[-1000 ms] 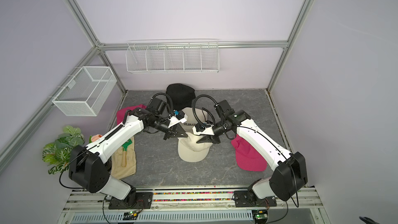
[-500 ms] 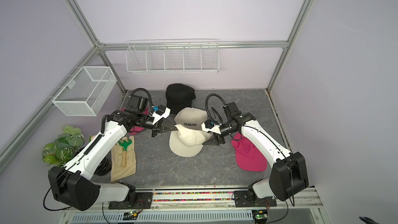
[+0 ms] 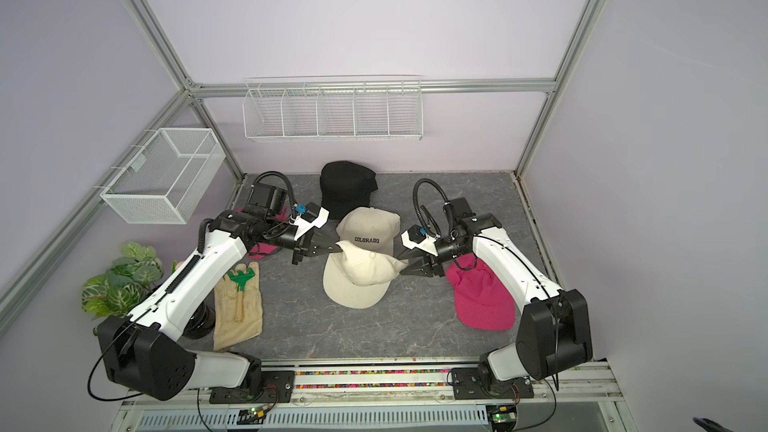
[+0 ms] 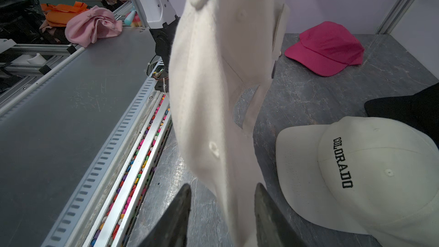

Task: Stack the baseball caps by color
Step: Place the baseball cap on the baseball cap.

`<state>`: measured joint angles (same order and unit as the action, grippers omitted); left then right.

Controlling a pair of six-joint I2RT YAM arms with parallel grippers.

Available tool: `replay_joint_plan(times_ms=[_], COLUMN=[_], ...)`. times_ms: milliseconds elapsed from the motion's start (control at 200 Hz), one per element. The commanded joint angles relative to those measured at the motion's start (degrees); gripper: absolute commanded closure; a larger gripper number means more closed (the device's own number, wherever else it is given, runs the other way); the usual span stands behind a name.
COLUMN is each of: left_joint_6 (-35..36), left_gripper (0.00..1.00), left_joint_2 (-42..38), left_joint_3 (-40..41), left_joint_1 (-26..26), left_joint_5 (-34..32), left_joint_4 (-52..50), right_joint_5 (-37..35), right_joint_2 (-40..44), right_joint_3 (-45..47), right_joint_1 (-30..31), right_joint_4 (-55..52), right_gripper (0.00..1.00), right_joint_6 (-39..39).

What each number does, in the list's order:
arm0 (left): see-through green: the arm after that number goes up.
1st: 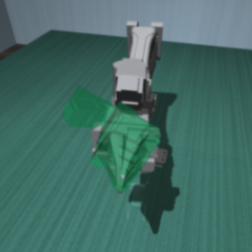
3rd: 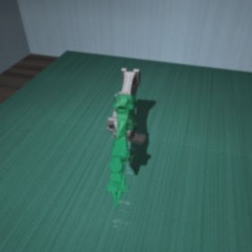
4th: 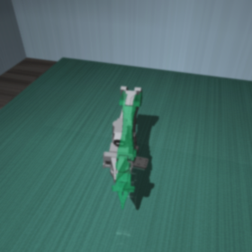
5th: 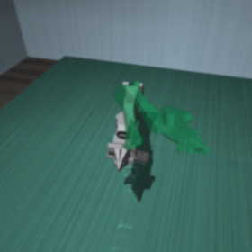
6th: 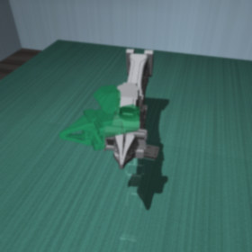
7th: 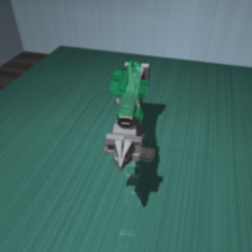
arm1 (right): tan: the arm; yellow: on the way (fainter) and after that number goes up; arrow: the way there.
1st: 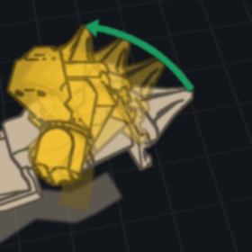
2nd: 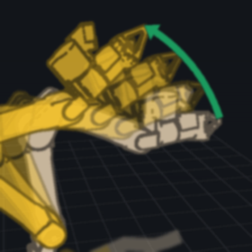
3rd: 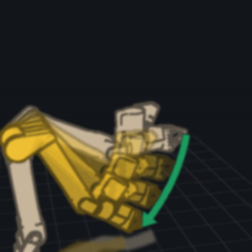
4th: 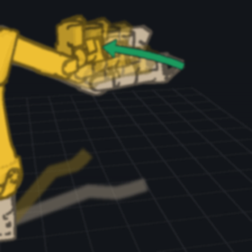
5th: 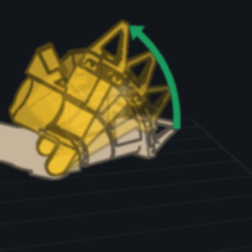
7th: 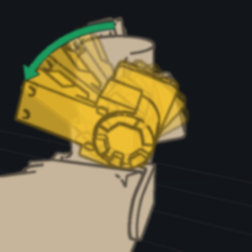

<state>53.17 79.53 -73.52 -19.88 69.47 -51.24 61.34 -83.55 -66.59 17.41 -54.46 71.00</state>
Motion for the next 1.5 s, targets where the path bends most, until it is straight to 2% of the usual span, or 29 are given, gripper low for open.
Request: replay_joint_plan(times_ms=[0, 180, 245, 385, 535, 635, 715, 885, 1025, 1150, 1304, 1494], left_joint_6=[0.89, 0.52, 0.5, 0.24, -1.48, -5.01, -10.67, -17.41, -22.41, -27.36, -33.93, -37.78], left_gripper=[1.0, 1.0, 1.0, 1.0, 1.0, 1.0, 1.0, 1.0, 1.0, 1.0, 1.0, 1.0], left_joint_2=[0.74, 1.28, 1.23, 1.44, 2.09, 2.71, 3.53, 5.71, 7.8, 10.2, 13.45, 17.65], left_joint_3=[-2.41, -2.62, -2.58, -2.51, -2.5, -2.35, -2.08, -1.6, -2.09, -3.91, -6.74, -11.08], left_joint_1=[0.19, 0.18, 0.19, 0.18, 0.14, 0.11, 0.17, 0.19, 0.15, 0.18, 0.19, 0.27], left_joint_5=[1.56, 1.68, 1.63, 0.97, -0.51, -2.58, -5.4, -9.98, -17.09, -23.85, -26.6, -34.39], left_joint_4=[-0.64, -0.61, -0.52, -0.36, 0.89, 3.89, 8.51, 15.06, 18.77, 19.98, 21.03, 17.92], right_joint_5=[1.27, 1.64, 1.59, 0.16, -0.72, -1.46, -2.15, -6.81, -9.53, -11.55, -13.21, -18.33], right_joint_2=[-0.72, -2.29, -2.97, -3.12, -2.82, -2.32, -2.54, -4.53, -8.09, -10.67, -14.63, -21.71], right_joint_3=[-0.3, -0.39, -0.64, -1.25, -1.68, -1.82, -2.57, -6.33, -10.97, -14.06, -18.17, -25.25], right_joint_1=[-0.37, -0.34, -0.36, -0.44, -1.16, -1.36, -1.38, -1.75, -2.77, -2.75, -2.35, -1.77], right_joint_4=[-1.98, 0.78, 0.95, 0.31, 0.49, 3.02, 3.35, 3.33, 1.92, 3.59, 7.59, 3.43], right_gripper=[0.55, 0.54, 0.57, 0.71, 0.93, 0.93, 0.94, 0.94, 0.93, 0.94, 0.93, 0.91], right_joint_6=[1.51, -0.19, -0.21, -0.06, -1.01, -4.35, -5.01, -8.96, -12.55, -18.93, -31.22, -39.1])
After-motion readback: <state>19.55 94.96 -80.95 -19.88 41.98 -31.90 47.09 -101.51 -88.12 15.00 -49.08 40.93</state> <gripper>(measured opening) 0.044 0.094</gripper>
